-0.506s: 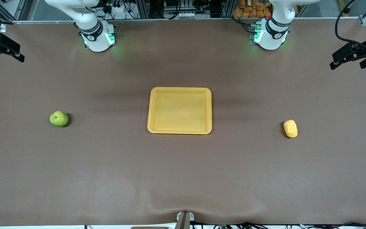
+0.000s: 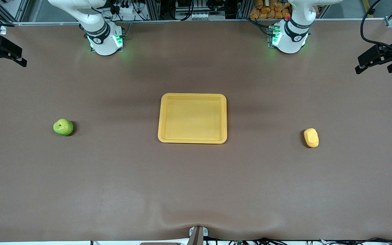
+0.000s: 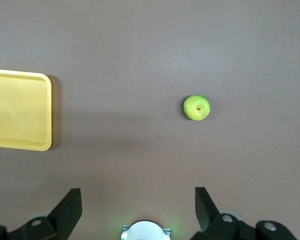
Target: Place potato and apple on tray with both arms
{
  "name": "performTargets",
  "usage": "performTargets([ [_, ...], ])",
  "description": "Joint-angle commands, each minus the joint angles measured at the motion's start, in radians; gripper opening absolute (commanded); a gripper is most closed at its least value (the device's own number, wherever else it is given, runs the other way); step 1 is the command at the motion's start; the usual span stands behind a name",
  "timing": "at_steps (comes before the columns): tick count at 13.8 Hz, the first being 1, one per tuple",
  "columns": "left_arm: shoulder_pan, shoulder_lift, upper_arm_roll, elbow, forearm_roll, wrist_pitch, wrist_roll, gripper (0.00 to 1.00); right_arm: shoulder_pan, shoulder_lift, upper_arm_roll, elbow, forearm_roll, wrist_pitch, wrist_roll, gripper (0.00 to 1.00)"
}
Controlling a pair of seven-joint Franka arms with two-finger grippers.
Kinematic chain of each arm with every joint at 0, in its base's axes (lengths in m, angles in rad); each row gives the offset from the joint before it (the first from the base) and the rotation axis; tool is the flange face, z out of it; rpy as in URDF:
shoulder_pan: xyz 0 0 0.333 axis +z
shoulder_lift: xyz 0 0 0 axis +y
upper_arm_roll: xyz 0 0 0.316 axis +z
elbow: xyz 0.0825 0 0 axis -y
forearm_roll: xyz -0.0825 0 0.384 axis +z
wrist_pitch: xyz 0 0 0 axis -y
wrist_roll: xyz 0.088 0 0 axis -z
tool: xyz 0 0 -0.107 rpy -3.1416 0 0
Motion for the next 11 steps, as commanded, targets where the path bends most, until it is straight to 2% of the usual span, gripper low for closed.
performTargets([
  [1, 0.005, -0.001, 0.003, 0.008, -0.006, -0.020, 0.013, 1.00, -0.021, 0.009, 0.005, 0.016, 0.023, -0.004, -0.012, 1.00],
  [8, 0.005, 0.000, 0.003, -0.020, -0.006, -0.035, 0.016, 1.00, -0.034, 0.017, 0.003, 0.018, 0.014, -0.001, -0.019, 1.00],
  [11, 0.003, 0.037, 0.003, -0.023, -0.004, -0.032, 0.016, 1.00, -0.034, 0.033, 0.003, 0.024, 0.004, 0.001, -0.019, 1.00],
])
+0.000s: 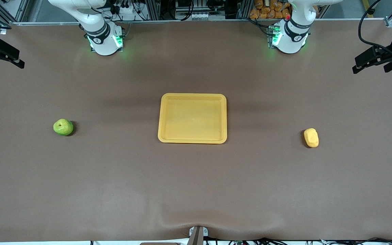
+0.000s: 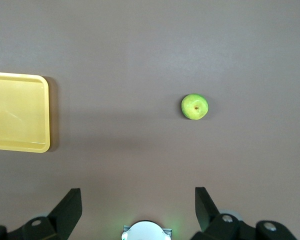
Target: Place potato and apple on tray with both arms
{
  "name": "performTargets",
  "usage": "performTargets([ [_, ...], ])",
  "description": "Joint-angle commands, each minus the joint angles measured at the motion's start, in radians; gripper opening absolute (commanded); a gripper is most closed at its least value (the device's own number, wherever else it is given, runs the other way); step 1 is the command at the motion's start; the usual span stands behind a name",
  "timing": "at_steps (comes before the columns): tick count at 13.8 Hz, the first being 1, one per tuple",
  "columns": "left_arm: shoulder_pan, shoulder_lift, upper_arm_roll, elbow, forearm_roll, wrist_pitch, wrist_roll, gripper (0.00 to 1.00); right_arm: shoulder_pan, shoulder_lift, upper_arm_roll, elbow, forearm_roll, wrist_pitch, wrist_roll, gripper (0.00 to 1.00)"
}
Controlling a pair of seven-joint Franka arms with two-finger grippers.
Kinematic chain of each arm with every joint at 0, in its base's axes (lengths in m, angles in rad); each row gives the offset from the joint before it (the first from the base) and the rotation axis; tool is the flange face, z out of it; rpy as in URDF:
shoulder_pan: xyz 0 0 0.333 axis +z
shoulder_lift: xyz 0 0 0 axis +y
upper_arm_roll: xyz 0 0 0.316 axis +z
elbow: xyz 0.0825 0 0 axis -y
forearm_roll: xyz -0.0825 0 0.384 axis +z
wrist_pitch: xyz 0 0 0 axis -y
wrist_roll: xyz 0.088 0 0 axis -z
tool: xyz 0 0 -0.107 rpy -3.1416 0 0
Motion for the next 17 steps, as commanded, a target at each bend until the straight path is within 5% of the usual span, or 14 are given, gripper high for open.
performTargets([
  [1, 0.004, 0.032, 0.002, 0.001, -0.004, -0.002, 0.016, 1.00, -0.021, 0.034, 0.007, 0.027, 0.001, 0.001, -0.018, 1.00],
  [12, 0.003, 0.055, 0.002, -0.281, -0.003, 0.377, 0.013, 1.00, -0.038, 0.097, 0.007, 0.027, -0.001, 0.025, -0.015, 1.00],
  [17, 0.003, 0.195, 0.000, -0.286, -0.003, 0.408, 0.010, 1.00, -0.034, 0.117, 0.008, 0.028, 0.001, 0.026, -0.013, 1.00],
])
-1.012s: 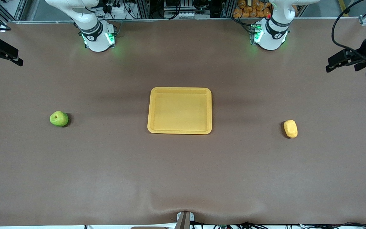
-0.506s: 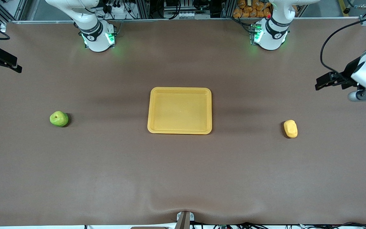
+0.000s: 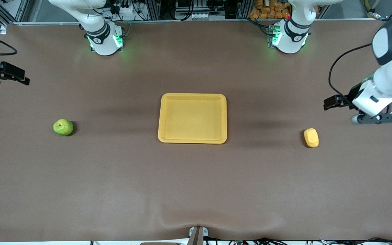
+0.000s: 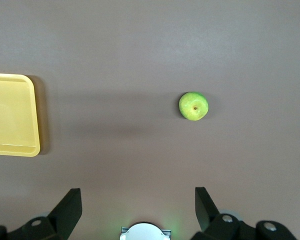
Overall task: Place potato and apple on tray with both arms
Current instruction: 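Reach the left gripper to the potato while the right gripper reaches the apple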
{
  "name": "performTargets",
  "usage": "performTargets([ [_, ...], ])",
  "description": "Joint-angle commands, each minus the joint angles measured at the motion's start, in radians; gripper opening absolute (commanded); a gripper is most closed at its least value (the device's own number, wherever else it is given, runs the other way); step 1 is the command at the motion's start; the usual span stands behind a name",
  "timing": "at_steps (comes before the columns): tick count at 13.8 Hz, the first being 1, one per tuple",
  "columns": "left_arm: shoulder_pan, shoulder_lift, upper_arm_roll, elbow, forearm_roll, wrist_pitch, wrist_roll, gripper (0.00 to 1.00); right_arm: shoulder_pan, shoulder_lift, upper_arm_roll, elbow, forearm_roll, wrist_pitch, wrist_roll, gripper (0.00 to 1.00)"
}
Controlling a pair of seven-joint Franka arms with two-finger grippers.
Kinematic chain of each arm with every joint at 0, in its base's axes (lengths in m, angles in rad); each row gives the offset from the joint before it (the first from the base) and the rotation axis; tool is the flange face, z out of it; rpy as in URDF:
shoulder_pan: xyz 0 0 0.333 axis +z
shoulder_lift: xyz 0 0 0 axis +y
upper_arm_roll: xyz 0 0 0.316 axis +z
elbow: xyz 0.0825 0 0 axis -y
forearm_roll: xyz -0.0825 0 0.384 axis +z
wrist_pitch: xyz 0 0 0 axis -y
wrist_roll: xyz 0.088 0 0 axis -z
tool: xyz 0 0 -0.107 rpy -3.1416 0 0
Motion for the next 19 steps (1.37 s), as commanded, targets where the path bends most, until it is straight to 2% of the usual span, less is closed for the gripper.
performTargets([
  [1, 0.001, 0.075, 0.000, 0.006, -0.004, 0.035, 0.010, 1.00, -0.012, 0.015, 0.007, 0.026, 0.006, -0.008, -0.005, 1.00],
  [5, 0.002, 0.138, 0.001, -0.017, -0.003, 0.126, 0.003, 1.00, -0.030, 0.057, 0.006, 0.025, 0.001, 0.032, -0.005, 1.00],
  [15, 0.016, 0.192, 0.002, -0.122, 0.053, 0.359, -0.002, 1.00, -0.057, 0.175, 0.006, 0.019, -0.005, 0.110, -0.008, 1.00],
  [19, 0.022, 0.270, 0.003, -0.126, 0.074, 0.463, -0.007, 1.00, -0.058, 0.219, 0.006, 0.014, -0.025, 0.142, -0.006, 1.00],
])
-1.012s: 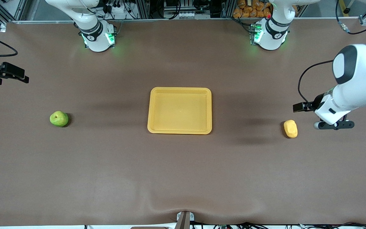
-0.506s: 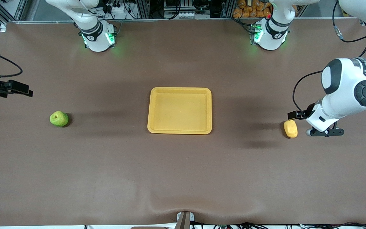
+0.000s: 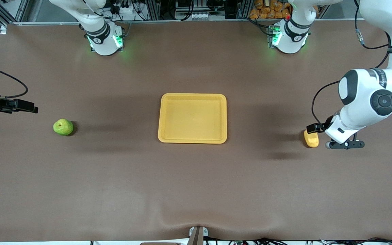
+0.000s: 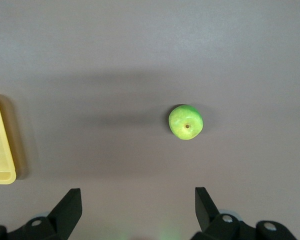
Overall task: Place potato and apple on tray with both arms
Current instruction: 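Reach the left gripper to the potato while the right gripper reaches the apple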
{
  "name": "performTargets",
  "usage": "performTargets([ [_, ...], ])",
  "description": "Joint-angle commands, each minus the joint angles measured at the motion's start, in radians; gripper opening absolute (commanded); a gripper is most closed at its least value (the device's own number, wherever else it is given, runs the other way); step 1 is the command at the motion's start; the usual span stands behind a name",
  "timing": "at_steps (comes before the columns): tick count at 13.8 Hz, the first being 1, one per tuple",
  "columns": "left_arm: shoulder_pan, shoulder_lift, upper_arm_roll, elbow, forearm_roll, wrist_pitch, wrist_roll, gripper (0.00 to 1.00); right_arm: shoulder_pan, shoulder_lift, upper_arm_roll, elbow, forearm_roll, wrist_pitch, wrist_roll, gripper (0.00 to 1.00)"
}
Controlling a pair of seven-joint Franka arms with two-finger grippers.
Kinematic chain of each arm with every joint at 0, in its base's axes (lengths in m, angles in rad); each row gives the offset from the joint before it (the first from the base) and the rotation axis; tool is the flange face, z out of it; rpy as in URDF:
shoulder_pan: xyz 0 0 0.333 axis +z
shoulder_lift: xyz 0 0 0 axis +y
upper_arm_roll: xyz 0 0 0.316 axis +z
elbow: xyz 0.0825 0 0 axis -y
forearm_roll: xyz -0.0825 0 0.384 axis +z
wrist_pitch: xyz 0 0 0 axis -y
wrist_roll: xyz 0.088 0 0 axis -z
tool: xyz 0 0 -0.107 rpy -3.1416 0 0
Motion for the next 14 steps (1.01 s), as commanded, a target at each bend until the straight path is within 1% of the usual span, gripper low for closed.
performTargets([
  [1, 0.022, 0.051, 0.001, -0.002, 0.024, 0.069, -0.007, 1.00, -0.014, 0.041, 0.009, 0.011, -0.012, 0.021, -0.006, 1.00],
  [6, 0.039, 0.125, 0.002, 0.001, 0.029, 0.152, -0.007, 1.00, -0.040, 0.116, 0.009, 0.001, -0.012, 0.067, -0.012, 1.00],
  [9, 0.049, 0.154, 0.002, 0.001, 0.029, 0.171, -0.007, 1.00, -0.061, 0.165, 0.009, -0.031, -0.014, 0.122, -0.012, 1.00],
  [14, 0.052, 0.192, 0.002, -0.001, 0.029, 0.201, -0.007, 1.00, -0.074, 0.177, 0.008, -0.140, -0.016, 0.237, -0.009, 1.00],
])
